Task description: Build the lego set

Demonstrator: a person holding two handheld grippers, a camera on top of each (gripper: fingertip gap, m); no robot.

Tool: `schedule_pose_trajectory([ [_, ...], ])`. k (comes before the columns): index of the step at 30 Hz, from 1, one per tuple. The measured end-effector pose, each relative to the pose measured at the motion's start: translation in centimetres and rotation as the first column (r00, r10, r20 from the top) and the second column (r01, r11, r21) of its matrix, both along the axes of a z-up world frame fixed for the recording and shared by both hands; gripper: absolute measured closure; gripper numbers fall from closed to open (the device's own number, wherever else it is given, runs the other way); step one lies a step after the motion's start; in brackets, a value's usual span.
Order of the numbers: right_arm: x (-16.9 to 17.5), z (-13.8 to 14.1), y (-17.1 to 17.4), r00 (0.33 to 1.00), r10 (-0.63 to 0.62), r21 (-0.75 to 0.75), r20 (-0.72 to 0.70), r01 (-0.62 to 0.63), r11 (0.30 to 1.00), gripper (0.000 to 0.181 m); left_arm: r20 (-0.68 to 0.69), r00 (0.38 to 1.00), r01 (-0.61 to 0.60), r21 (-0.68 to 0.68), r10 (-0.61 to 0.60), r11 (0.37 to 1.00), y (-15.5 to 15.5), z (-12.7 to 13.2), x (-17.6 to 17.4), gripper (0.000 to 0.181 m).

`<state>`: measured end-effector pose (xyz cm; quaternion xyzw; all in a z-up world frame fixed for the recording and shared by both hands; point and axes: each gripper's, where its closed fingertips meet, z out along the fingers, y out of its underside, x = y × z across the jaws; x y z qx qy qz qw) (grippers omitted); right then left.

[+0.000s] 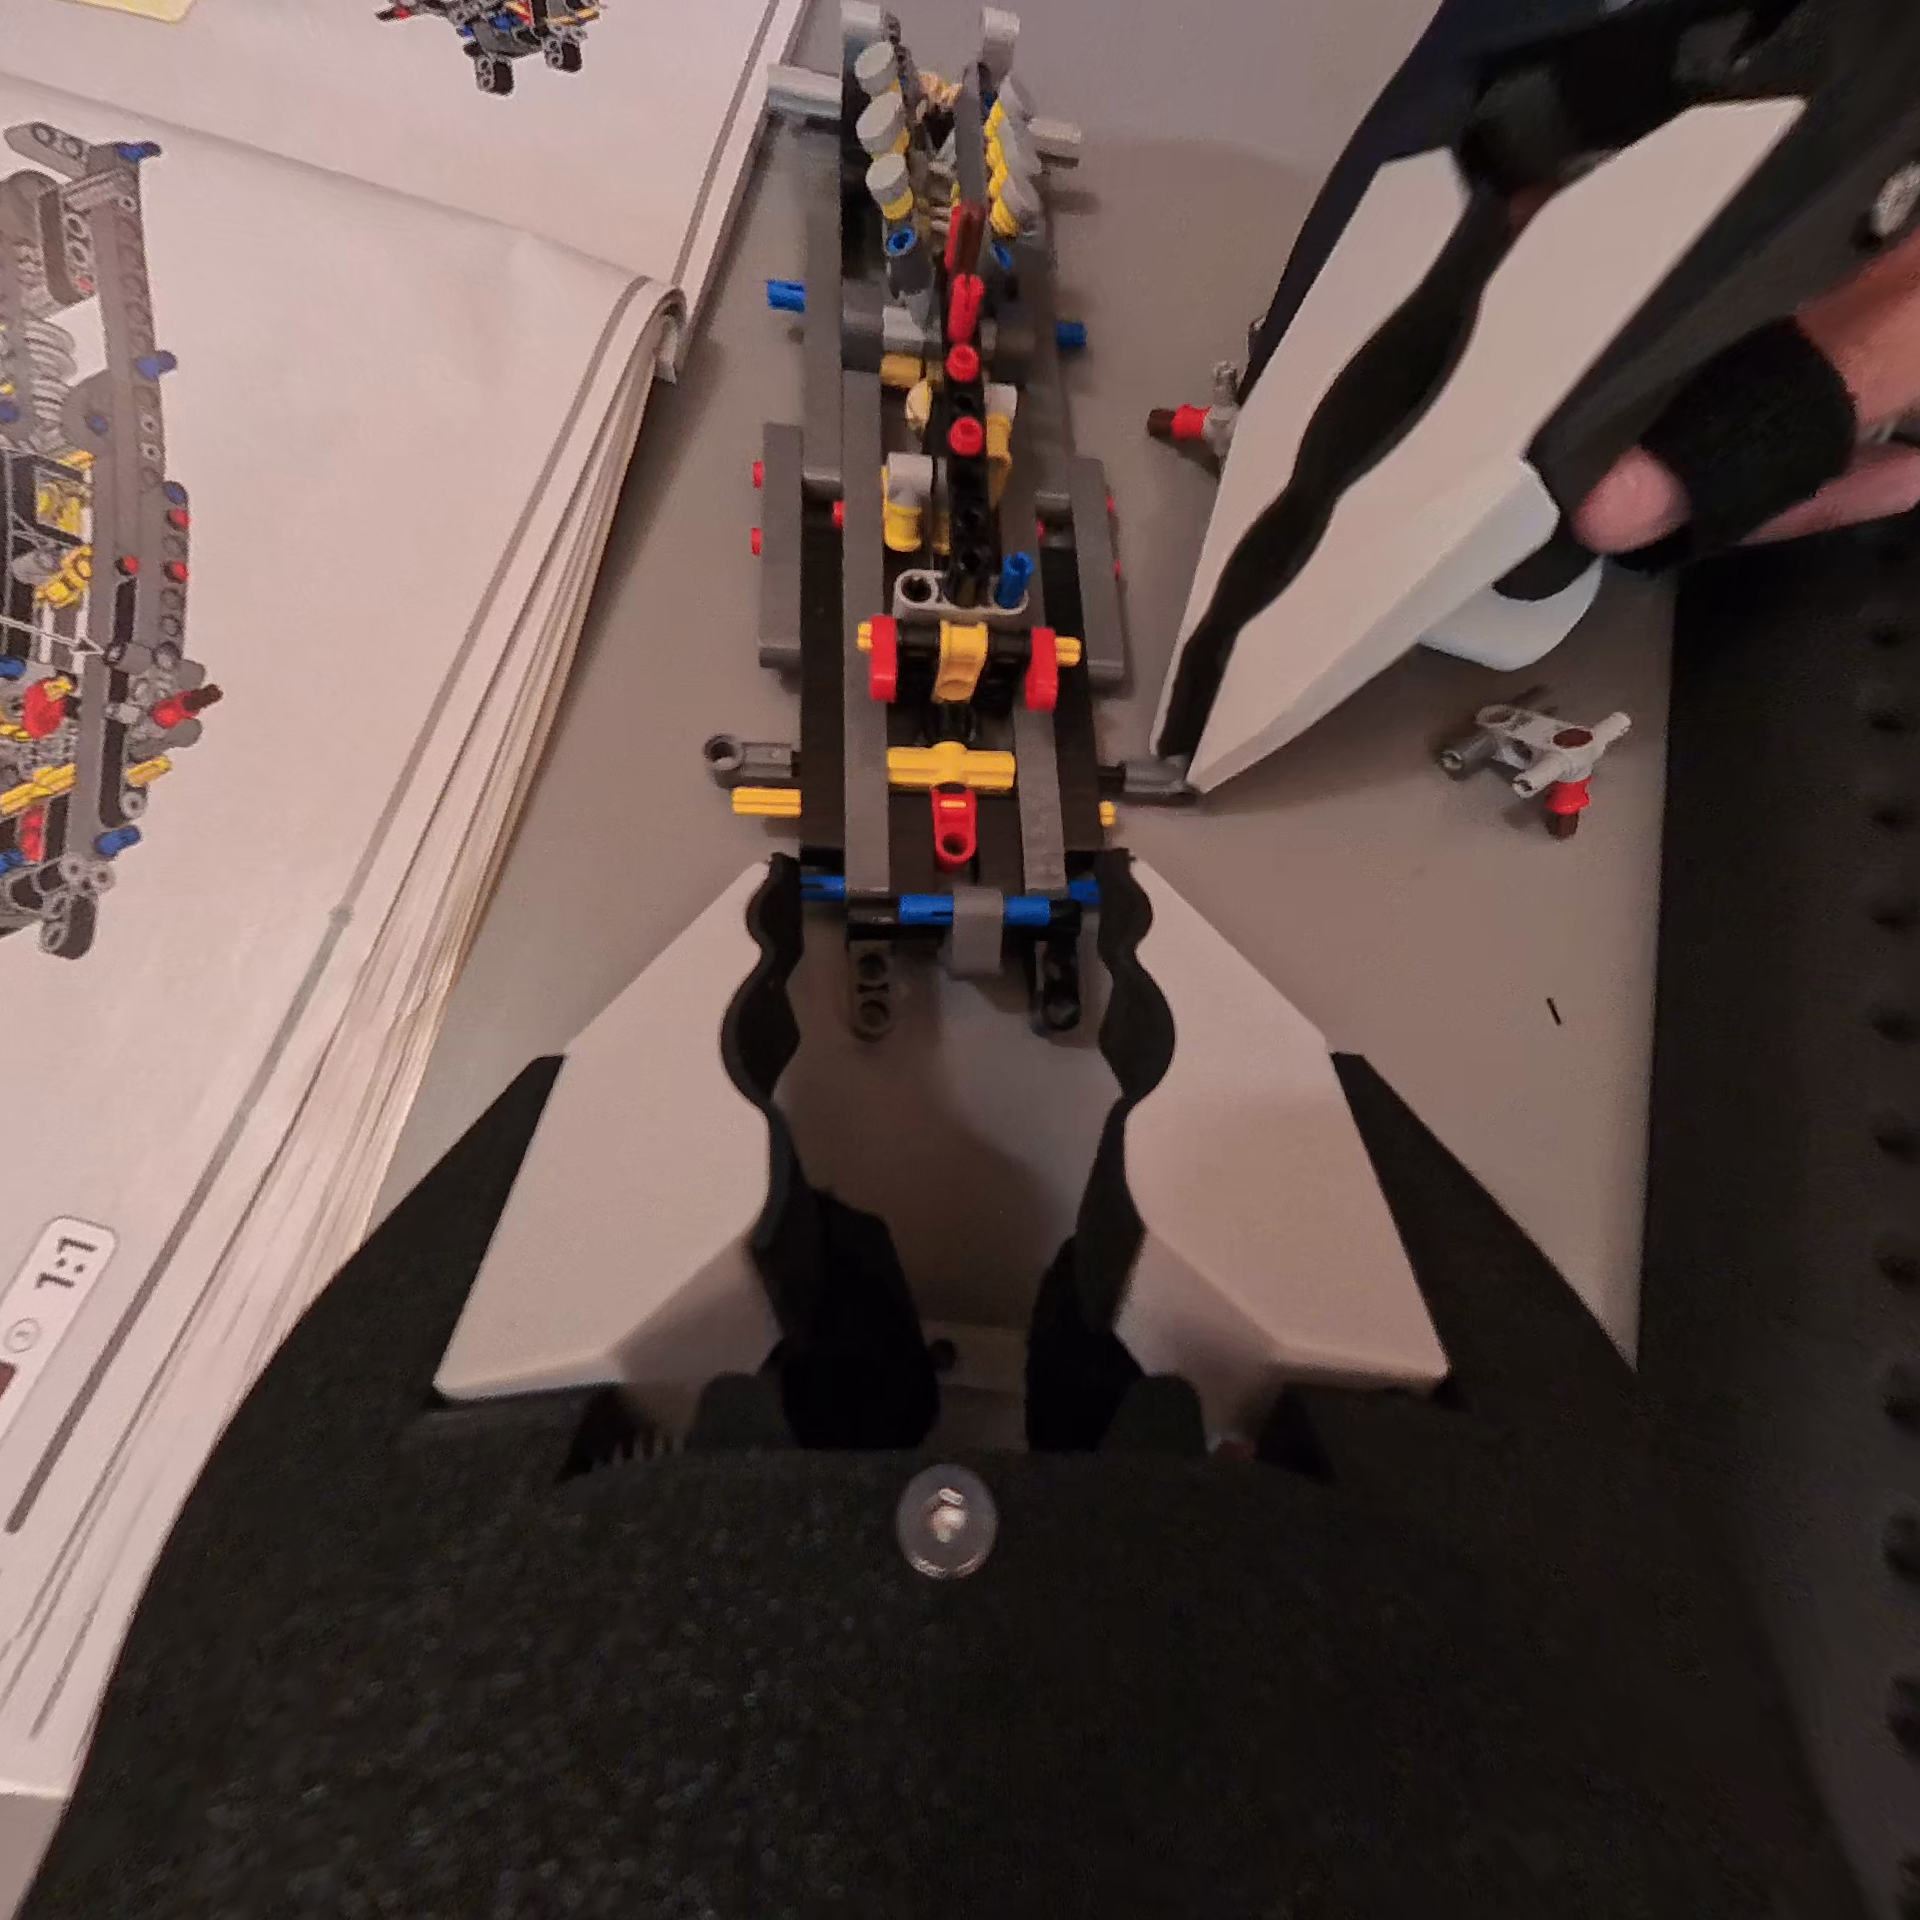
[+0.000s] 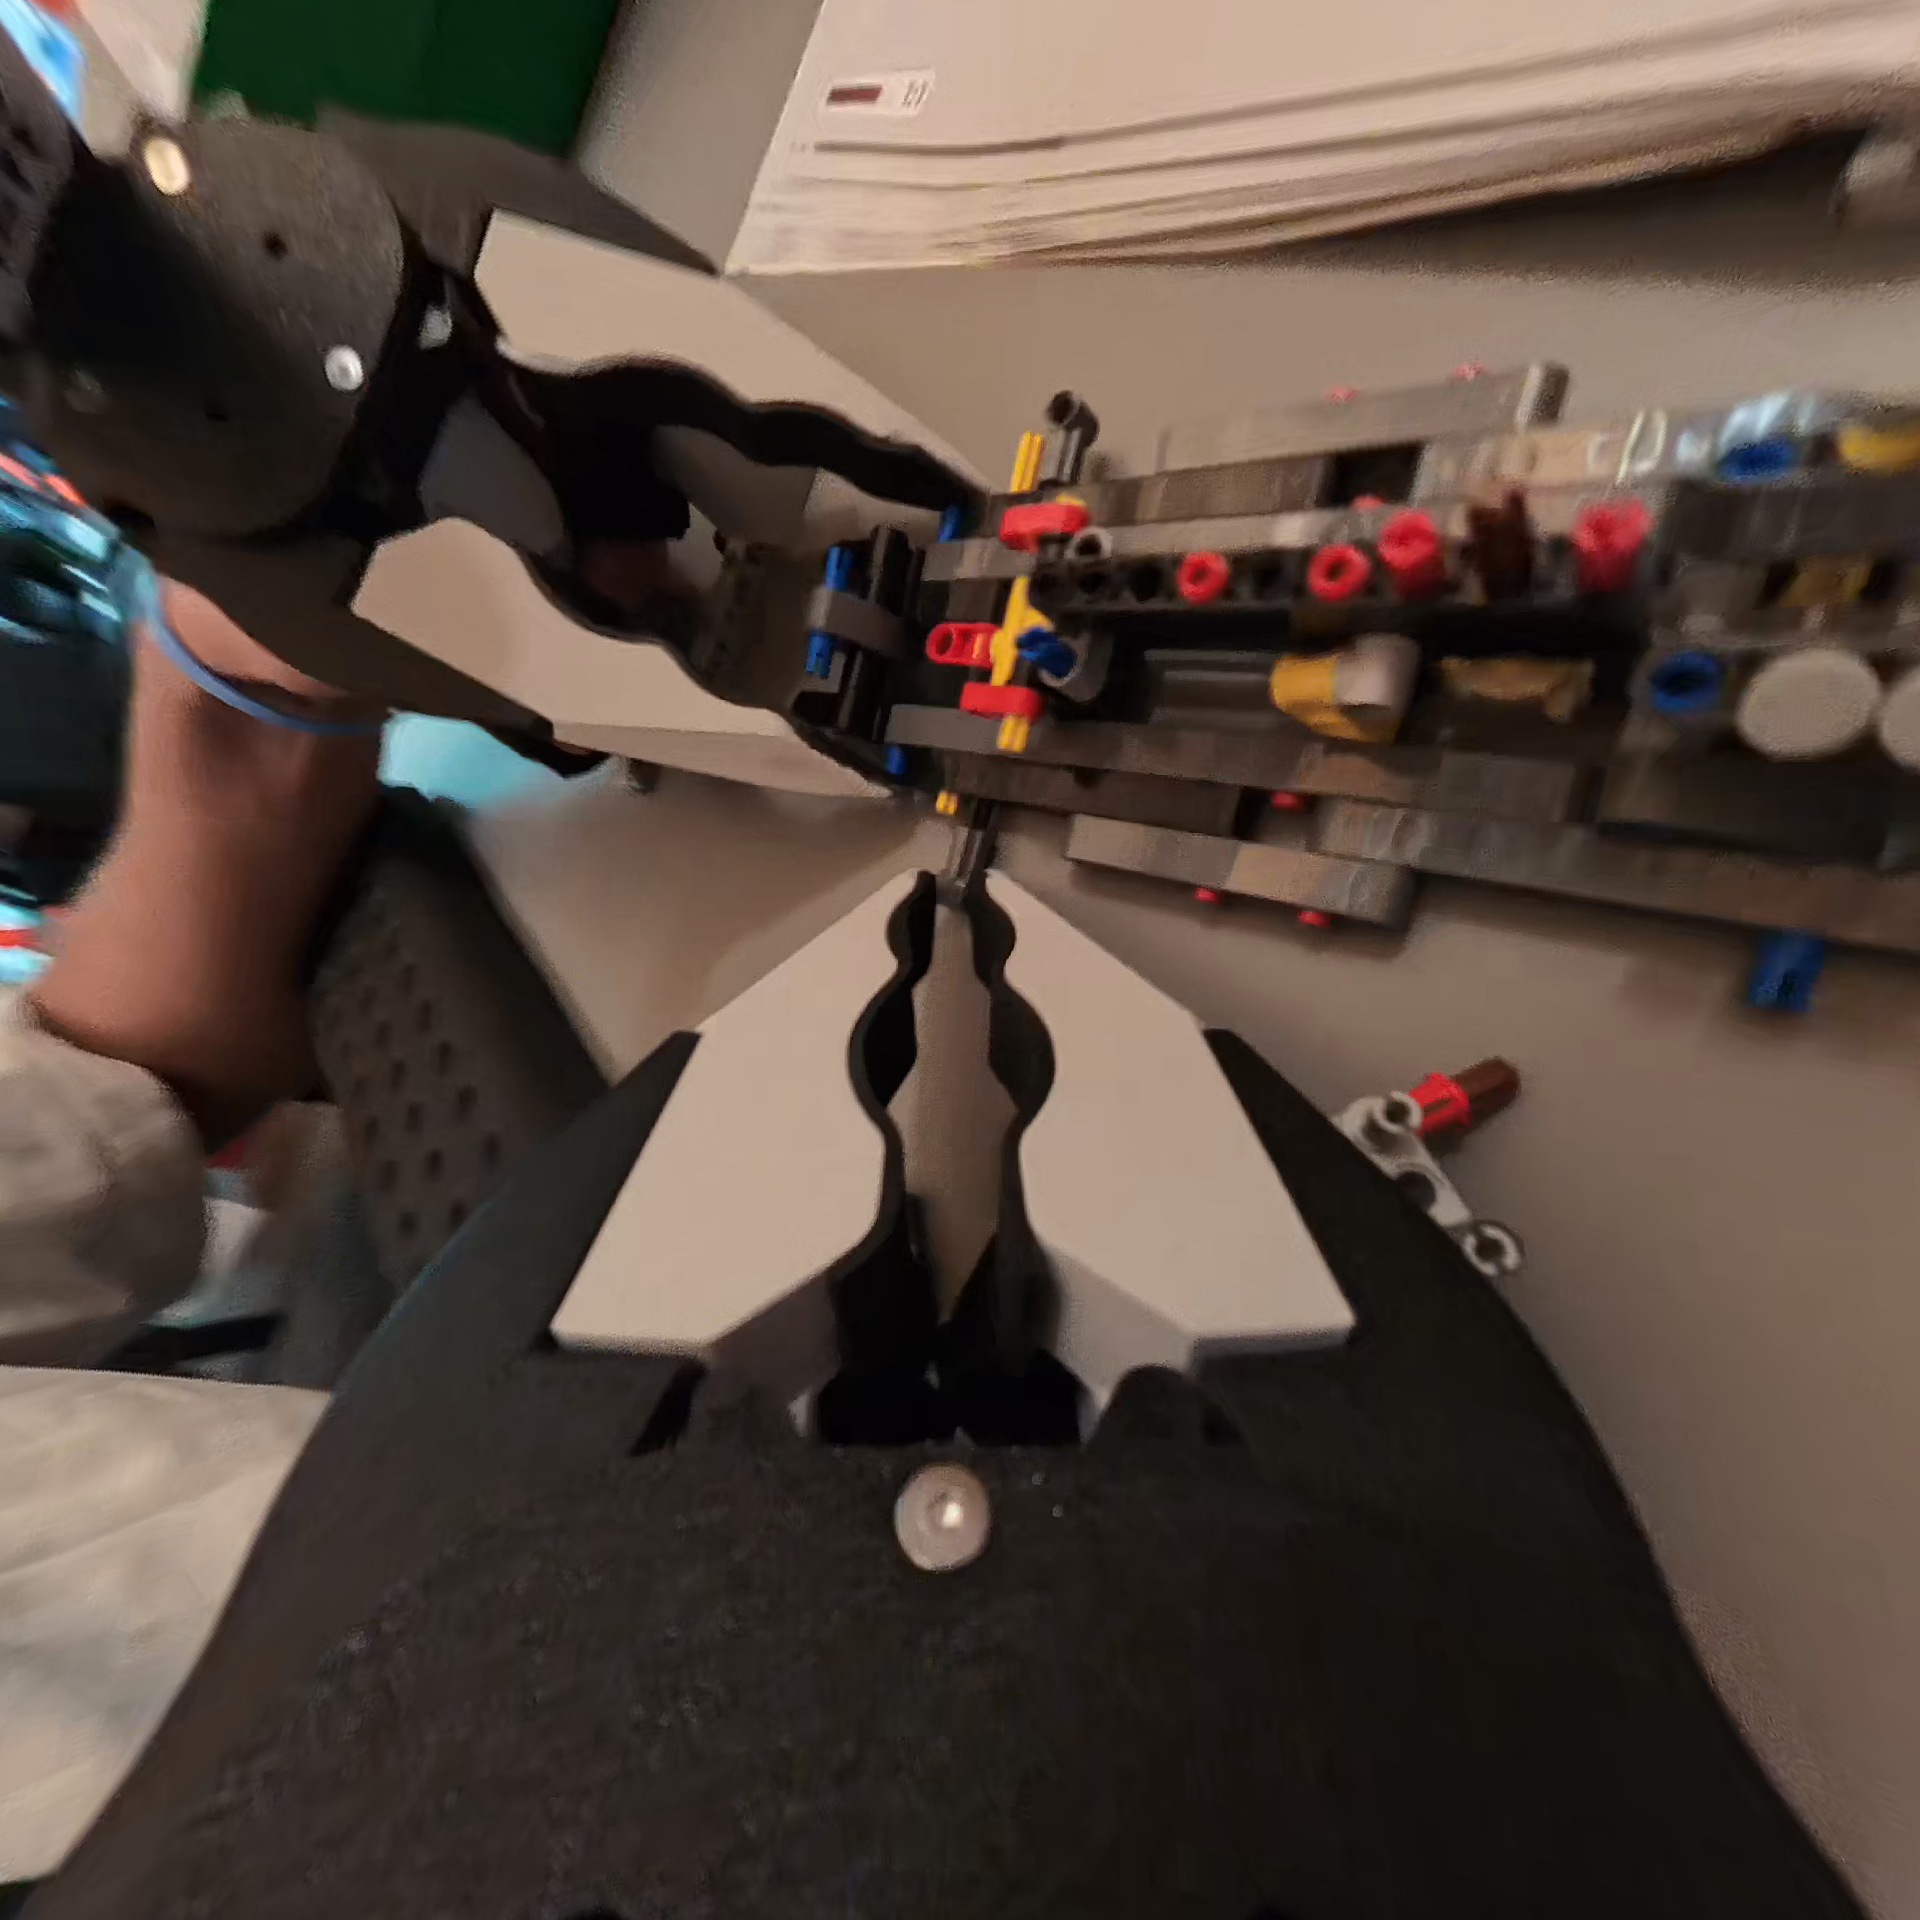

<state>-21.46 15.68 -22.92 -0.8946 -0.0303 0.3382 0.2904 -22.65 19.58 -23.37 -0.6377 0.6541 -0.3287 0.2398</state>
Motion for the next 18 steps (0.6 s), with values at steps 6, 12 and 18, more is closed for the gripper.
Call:
schedule_pose_trajectory([
  [6, 0.12, -0.35, 0.44, 0.93, 0.052, 0.136, 0.364, -0.108, 0.985, 0.171, -0.02, 1.0, 0.009, 0.066, -0.008, 0.998, -0.25, -0.24, 0.05, 0.119],
  [12, 0.6, -0.33, 0.22, 0.809, 0.129, 0.148, 0.573, -0.258, 0.955, 0.173, -0.054, 0.996, -0.069, 0.006, 0.069, 0.998, -0.25, 0.07, 0.14, 0.129],
  [18, 0.81, 0.03, -0.05, 0.245, 0.076, 0.096, 0.966, -0.62, 0.779, 0.178, -0.073, 0.993, -0.094, -0.003, 0.093, 0.996, -0.69, 0.02, 0.52, 0.129],
])
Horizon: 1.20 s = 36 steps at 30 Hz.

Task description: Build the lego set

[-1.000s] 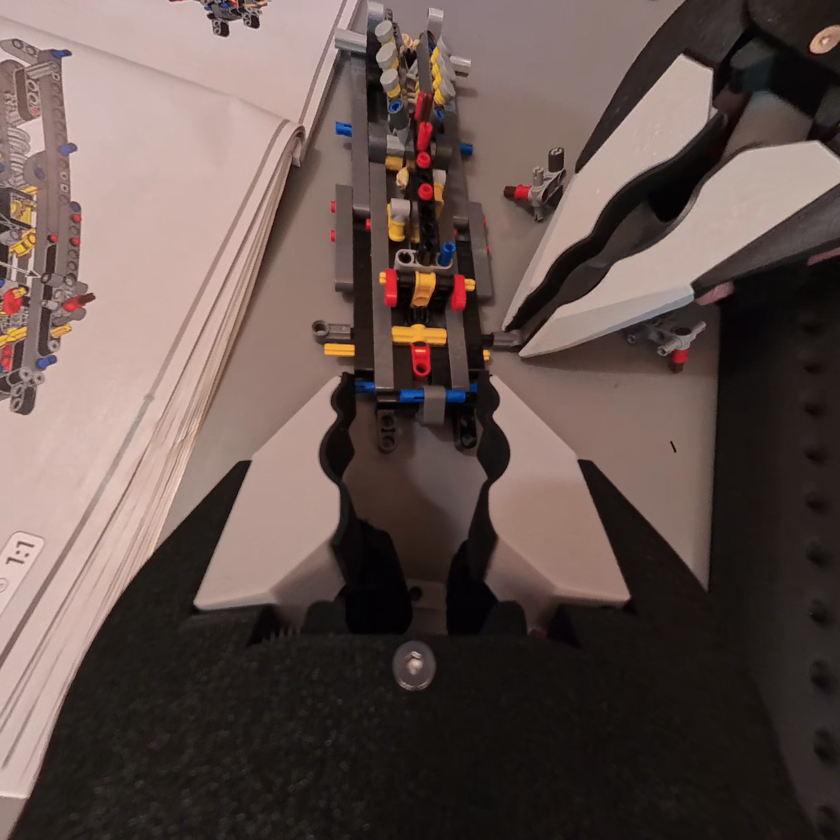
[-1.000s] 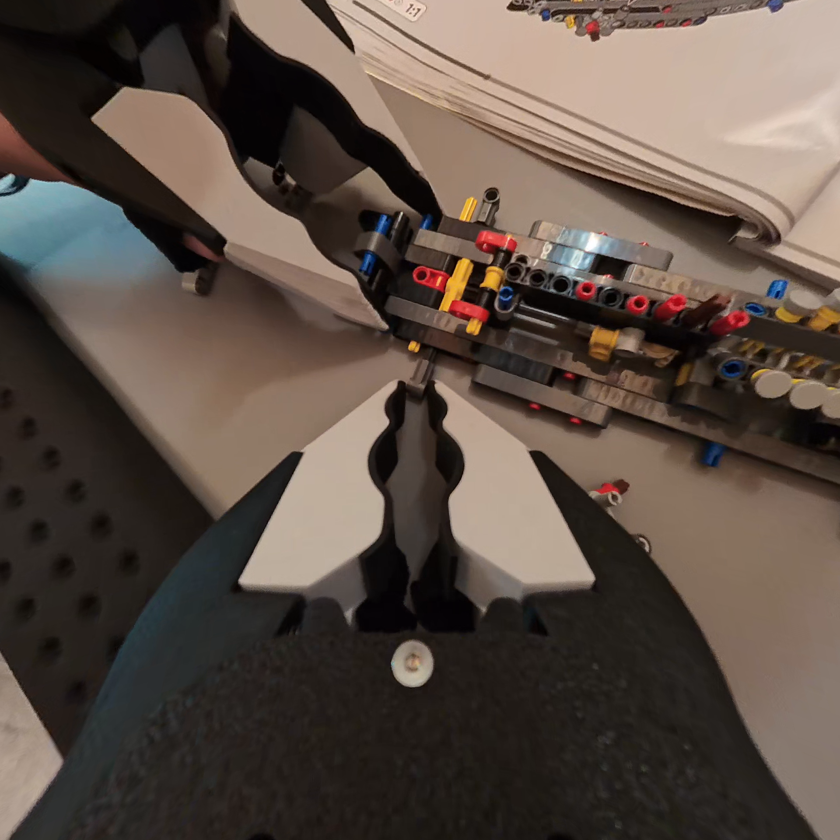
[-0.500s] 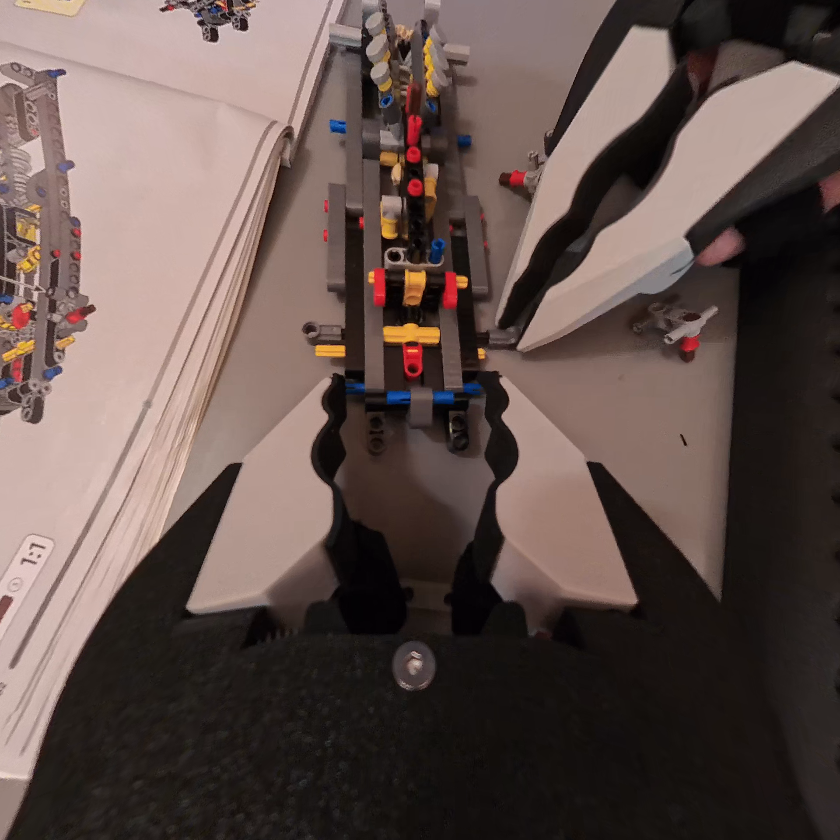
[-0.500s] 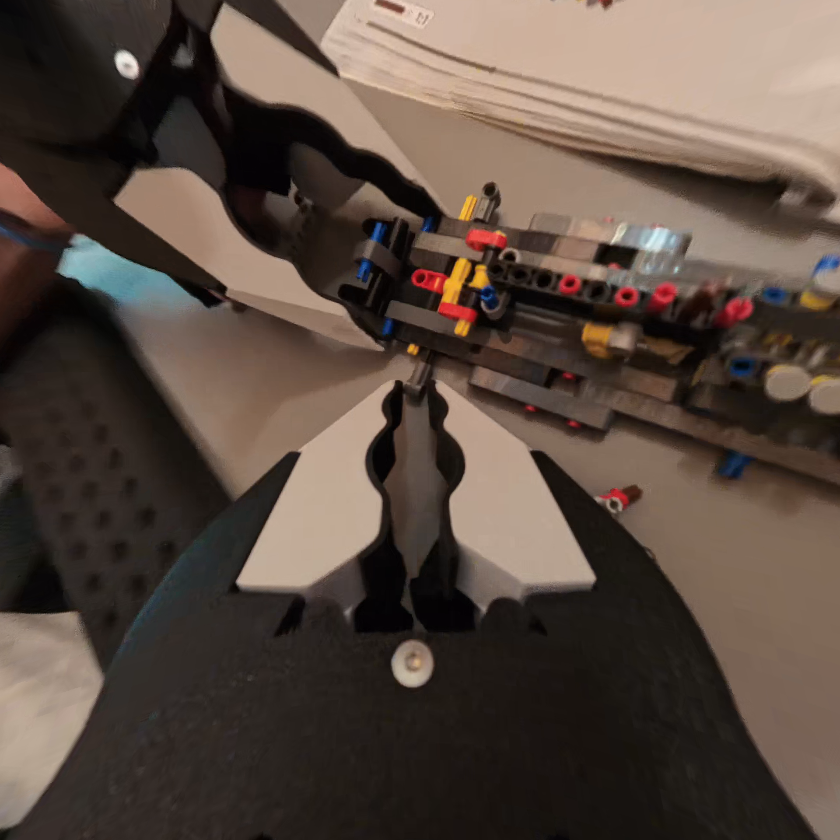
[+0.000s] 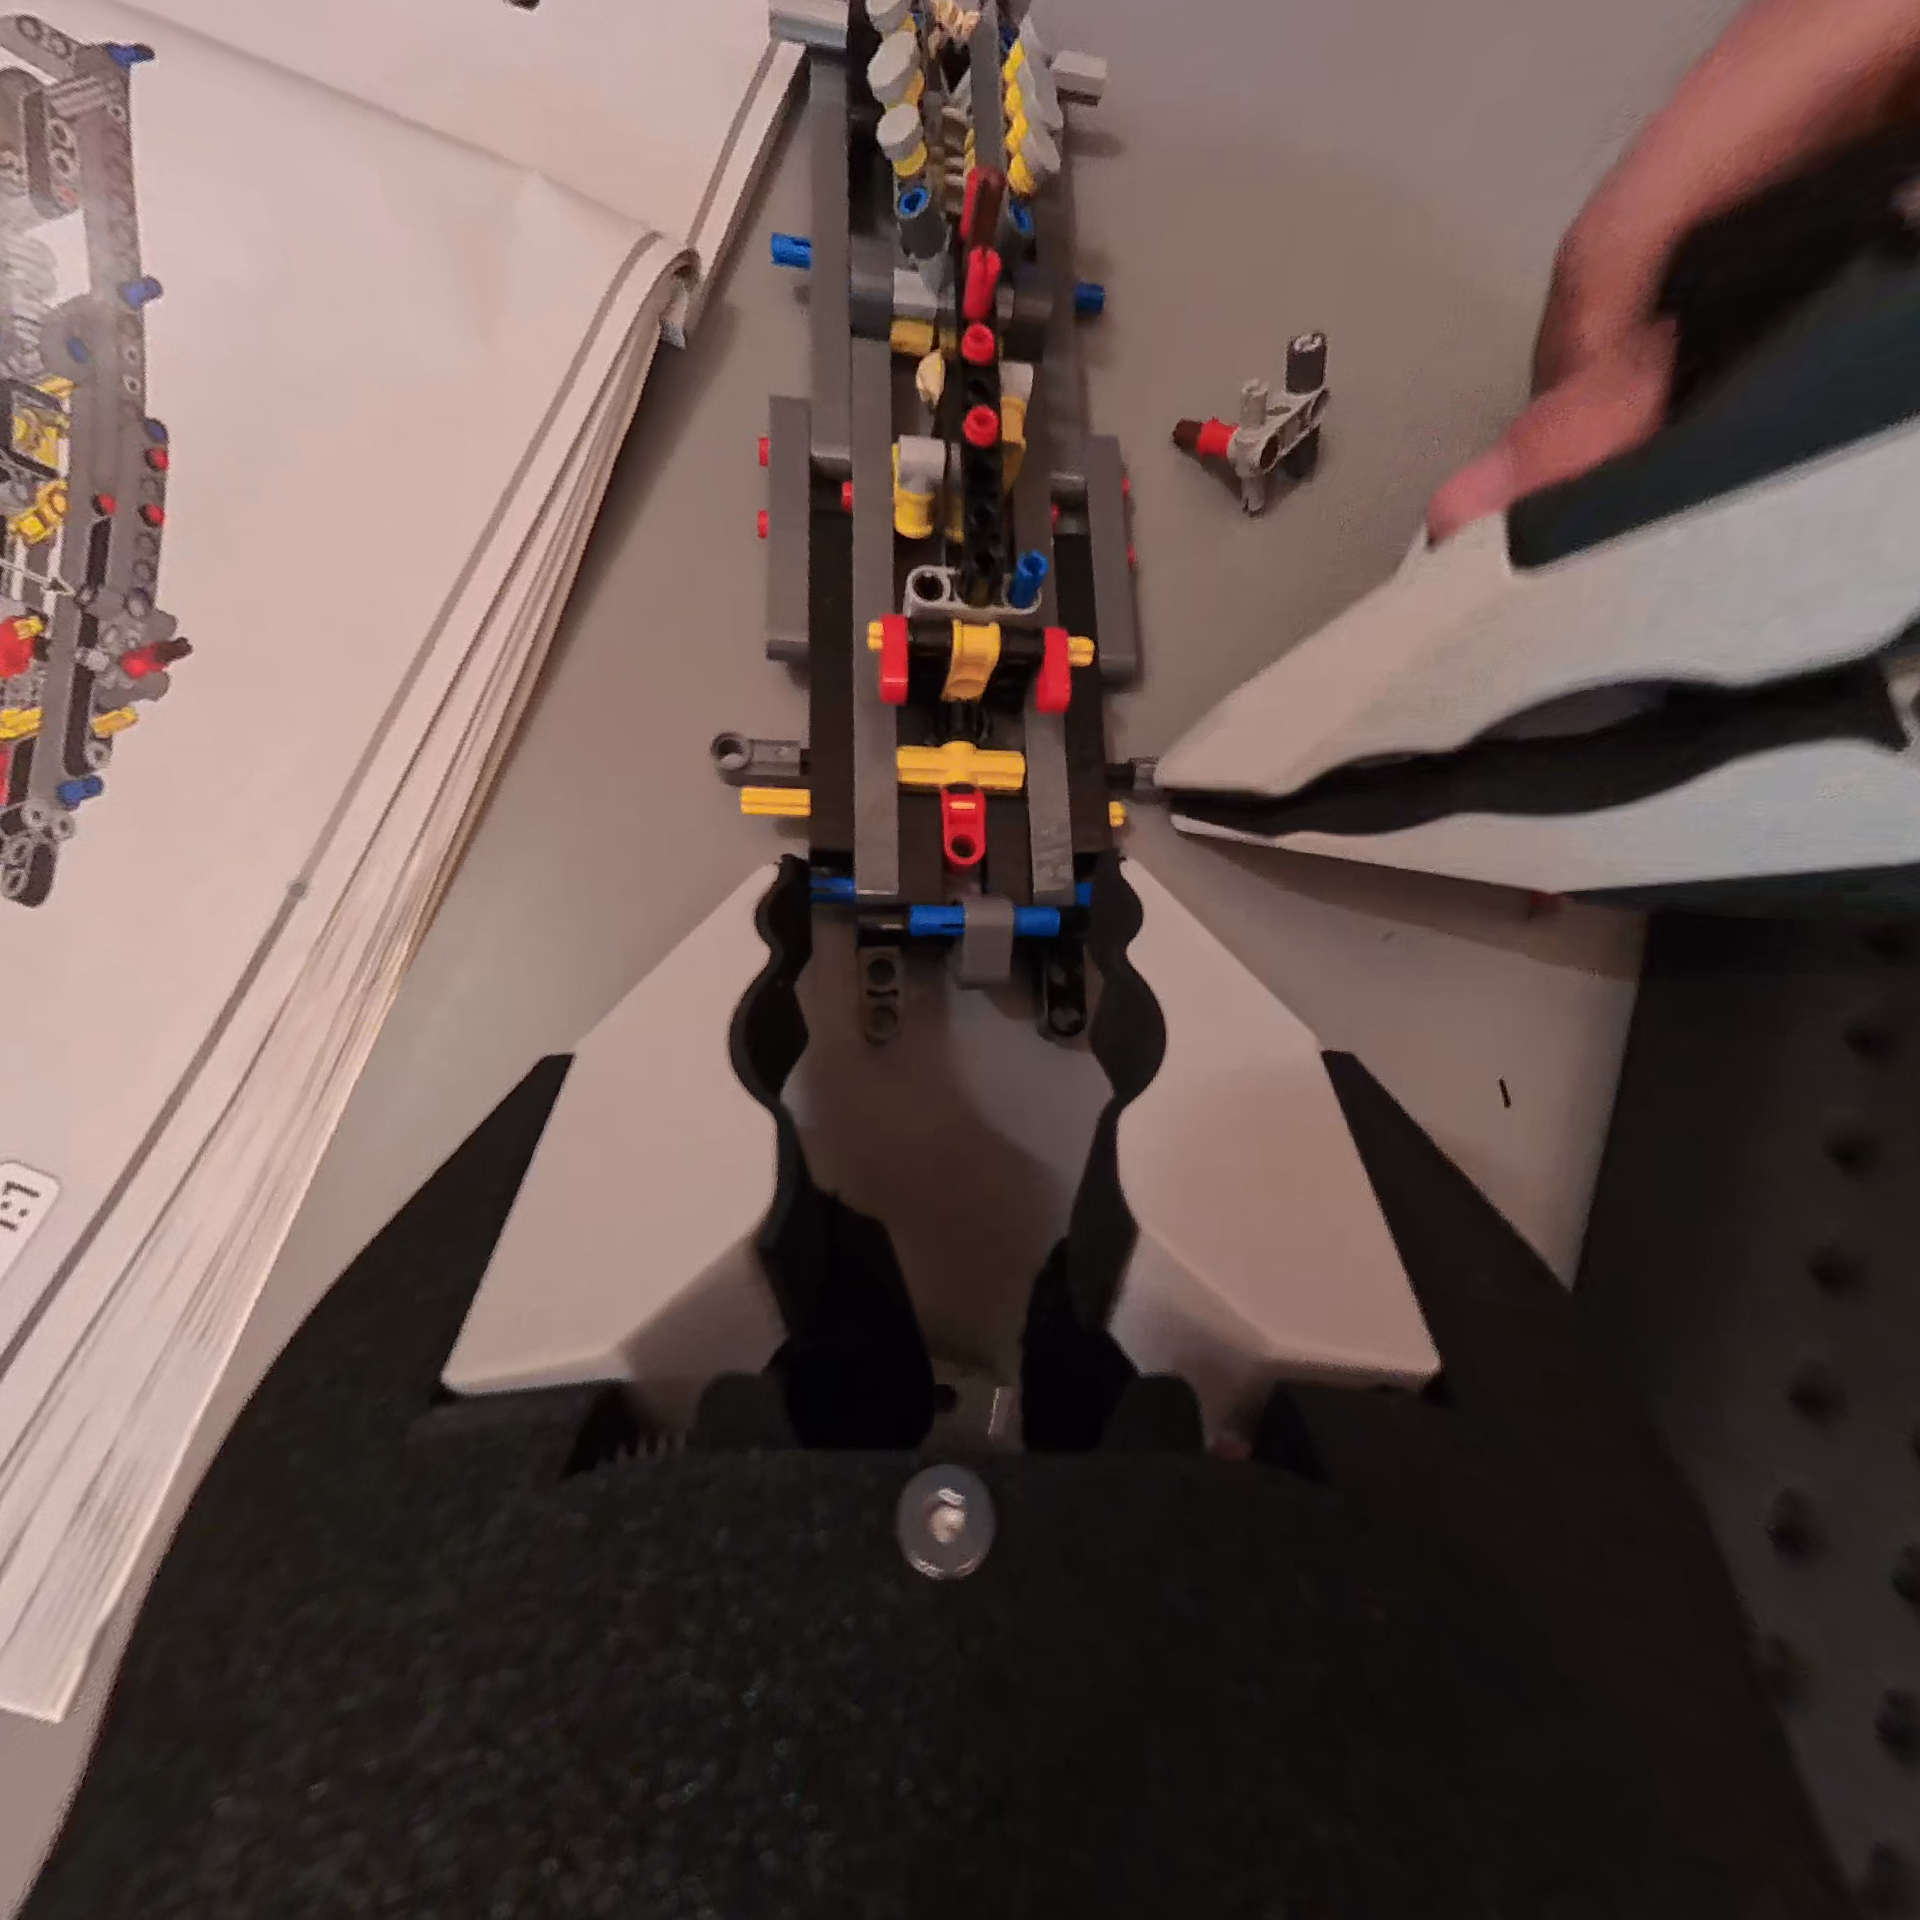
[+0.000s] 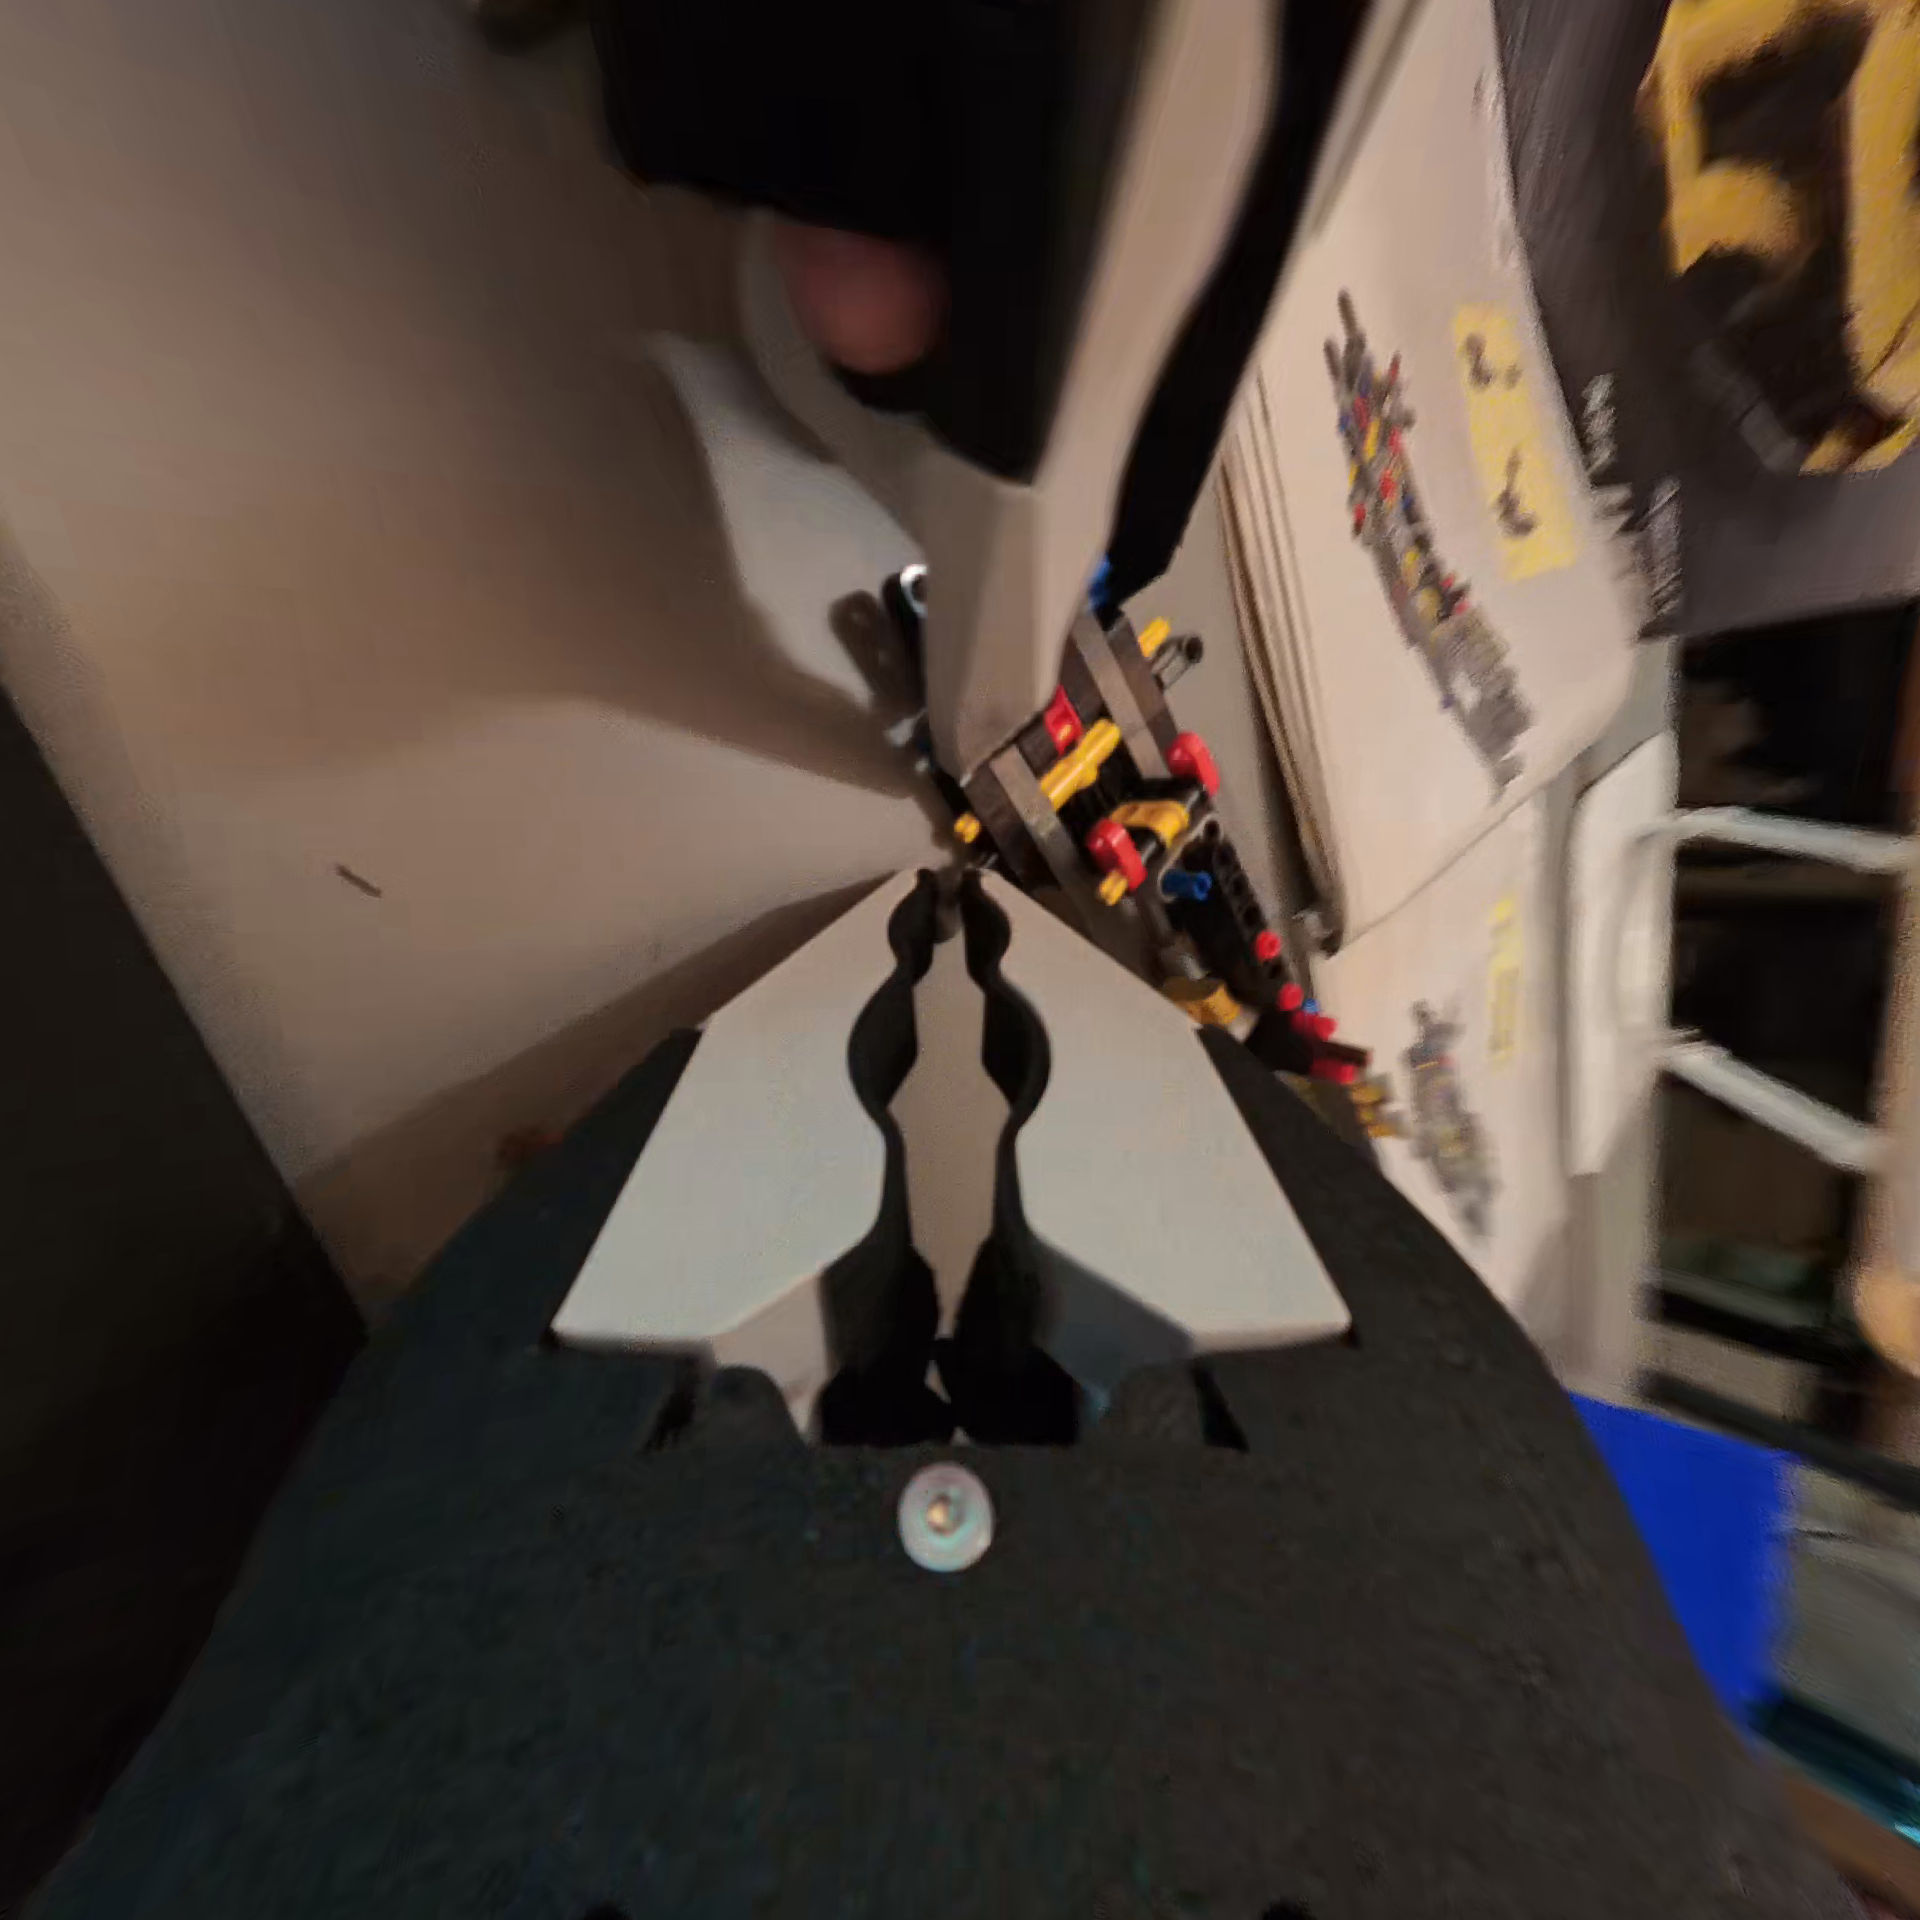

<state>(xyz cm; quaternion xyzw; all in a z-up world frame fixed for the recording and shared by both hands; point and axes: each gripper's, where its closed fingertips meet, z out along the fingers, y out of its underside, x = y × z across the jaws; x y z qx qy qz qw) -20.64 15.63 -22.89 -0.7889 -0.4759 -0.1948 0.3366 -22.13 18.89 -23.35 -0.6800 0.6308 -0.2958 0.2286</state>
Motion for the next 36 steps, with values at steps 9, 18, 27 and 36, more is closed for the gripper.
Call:
schedule_pose_trajectory([
  [9, 0.5, 0.8, -1.3, 0.833, -0.253, -0.257, -0.491, 0.139, 0.956, 0.162, -0.002, 0.999, 0.044, 0.054, -0.044, 0.998, -1.2, -0.3, -0.2, 0.108],
  [18, 0.8, 0.2, -2.2, 0.356, -0.568, -0.596, -0.742, 0.038, 0.802, 0.16, -0.028, 0.999, -0.015, 0.092, 0.018, 0.996, -0.5, -0.3, 0.4, 0.123],
  [27, 0.4, 0.8, -2.2, 0.18, -0.632, -0.651, -0.753, -0.069, 0.756, 0.167, -0.046, 0.995, -0.096, -0.078, 0.092, 0.992, -1.9, 0.2, 0.9, 0.123],
  [36, 1.3, 0.5, -2.5, 0.575, -0.432, -0.462, -0.695, 0.103, 0.881, 0.173, -0.062, 0.992, -0.113, -0.066, 0.109, 0.991, -2.3, 0.3, 1.0, 0.123],
])
